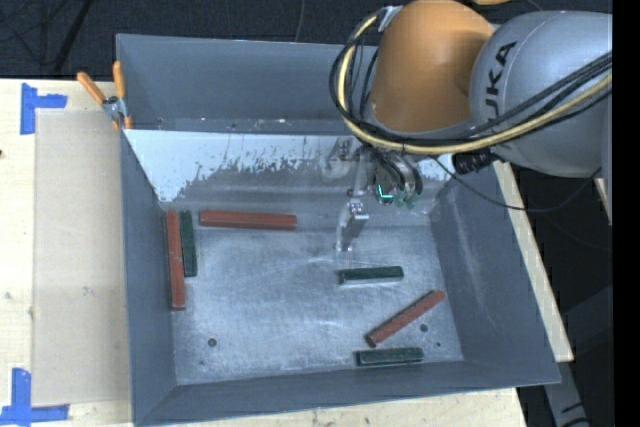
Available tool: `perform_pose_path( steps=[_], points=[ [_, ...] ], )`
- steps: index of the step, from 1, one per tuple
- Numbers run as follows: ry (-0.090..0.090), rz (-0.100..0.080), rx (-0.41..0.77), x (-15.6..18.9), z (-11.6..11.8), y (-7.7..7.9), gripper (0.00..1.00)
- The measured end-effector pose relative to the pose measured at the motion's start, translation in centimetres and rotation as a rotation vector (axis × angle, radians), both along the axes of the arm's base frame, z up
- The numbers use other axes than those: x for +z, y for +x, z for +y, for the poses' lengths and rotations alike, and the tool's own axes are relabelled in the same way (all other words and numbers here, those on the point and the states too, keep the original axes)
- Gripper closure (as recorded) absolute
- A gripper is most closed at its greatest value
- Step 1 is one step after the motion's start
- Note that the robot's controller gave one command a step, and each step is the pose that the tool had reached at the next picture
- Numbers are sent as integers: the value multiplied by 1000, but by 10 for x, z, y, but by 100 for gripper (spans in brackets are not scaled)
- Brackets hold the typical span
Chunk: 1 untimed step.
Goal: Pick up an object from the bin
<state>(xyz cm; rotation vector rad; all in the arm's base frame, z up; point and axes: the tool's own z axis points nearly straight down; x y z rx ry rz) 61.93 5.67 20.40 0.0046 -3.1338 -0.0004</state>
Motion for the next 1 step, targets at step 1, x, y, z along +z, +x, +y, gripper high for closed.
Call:
perform_pose_path(
  steps=[1],
  points=[
    [1, -8, -1, 5, 0, 1, 0]
  ],
)
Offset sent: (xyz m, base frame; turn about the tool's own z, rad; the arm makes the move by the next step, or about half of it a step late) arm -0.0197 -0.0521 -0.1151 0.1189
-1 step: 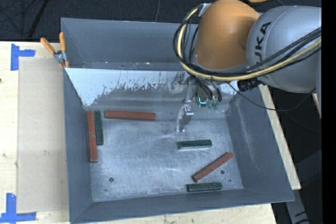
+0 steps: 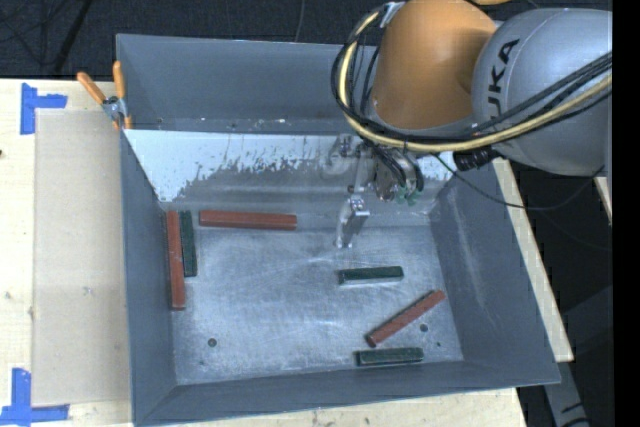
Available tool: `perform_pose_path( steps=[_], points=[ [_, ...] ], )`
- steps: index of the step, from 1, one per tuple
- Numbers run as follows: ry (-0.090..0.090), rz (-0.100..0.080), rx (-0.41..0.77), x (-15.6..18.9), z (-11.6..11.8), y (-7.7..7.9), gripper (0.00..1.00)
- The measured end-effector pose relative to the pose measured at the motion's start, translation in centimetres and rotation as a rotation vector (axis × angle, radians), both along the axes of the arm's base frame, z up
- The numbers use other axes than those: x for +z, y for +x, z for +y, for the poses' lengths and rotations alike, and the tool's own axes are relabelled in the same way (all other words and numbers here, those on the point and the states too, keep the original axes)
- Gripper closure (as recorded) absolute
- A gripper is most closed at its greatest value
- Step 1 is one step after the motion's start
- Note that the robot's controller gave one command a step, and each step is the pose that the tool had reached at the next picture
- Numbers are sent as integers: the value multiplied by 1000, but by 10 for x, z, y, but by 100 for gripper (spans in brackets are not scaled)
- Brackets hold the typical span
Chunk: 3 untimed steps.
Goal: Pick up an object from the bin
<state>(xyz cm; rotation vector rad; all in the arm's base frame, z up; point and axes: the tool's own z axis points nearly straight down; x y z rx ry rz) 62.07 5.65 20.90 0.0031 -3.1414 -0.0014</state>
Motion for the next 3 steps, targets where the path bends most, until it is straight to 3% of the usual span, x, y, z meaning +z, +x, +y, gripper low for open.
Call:
perform_pose_path(
  steps=[1, 2, 3],
  points=[
    [1, -4, -65, -69, -29, -12, 0],
    [0, 4, -120, -87, -37, -73, 0],
    [-1, -5, -290, -129, -85, -52, 100]
  ],
)
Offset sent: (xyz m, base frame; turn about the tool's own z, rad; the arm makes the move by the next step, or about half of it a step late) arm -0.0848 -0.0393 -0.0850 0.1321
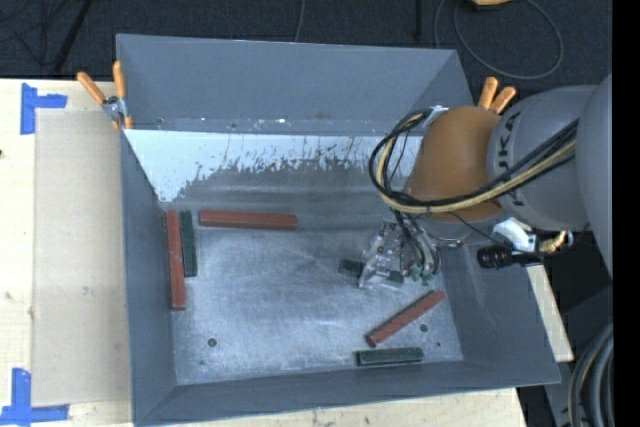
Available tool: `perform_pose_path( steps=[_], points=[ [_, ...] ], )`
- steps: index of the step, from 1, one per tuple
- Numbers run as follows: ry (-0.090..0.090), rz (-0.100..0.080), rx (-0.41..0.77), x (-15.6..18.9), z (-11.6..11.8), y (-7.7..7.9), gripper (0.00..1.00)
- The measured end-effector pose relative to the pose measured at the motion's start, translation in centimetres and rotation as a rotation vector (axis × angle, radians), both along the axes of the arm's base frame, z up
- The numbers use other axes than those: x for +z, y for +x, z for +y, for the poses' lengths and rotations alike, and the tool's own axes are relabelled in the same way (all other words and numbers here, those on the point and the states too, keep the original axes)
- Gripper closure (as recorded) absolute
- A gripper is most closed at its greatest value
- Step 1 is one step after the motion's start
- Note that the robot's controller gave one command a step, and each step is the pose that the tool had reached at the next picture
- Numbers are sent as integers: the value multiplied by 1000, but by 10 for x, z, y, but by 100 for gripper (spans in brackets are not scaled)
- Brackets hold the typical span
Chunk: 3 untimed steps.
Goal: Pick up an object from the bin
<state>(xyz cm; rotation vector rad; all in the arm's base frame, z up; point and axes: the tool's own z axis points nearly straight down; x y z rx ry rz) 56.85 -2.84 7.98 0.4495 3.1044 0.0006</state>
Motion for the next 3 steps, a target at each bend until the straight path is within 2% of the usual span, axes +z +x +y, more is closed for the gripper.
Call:
perform_pose_path(
  steps=[1, 2, 3],
  points=[
    [0, 0, 0, 0, 0, 0, 100],
    [-3, 8, 124, 6, 20, -10, 100],
    [0, 3, 199, 161, 27, -34, 100]
  ],
)
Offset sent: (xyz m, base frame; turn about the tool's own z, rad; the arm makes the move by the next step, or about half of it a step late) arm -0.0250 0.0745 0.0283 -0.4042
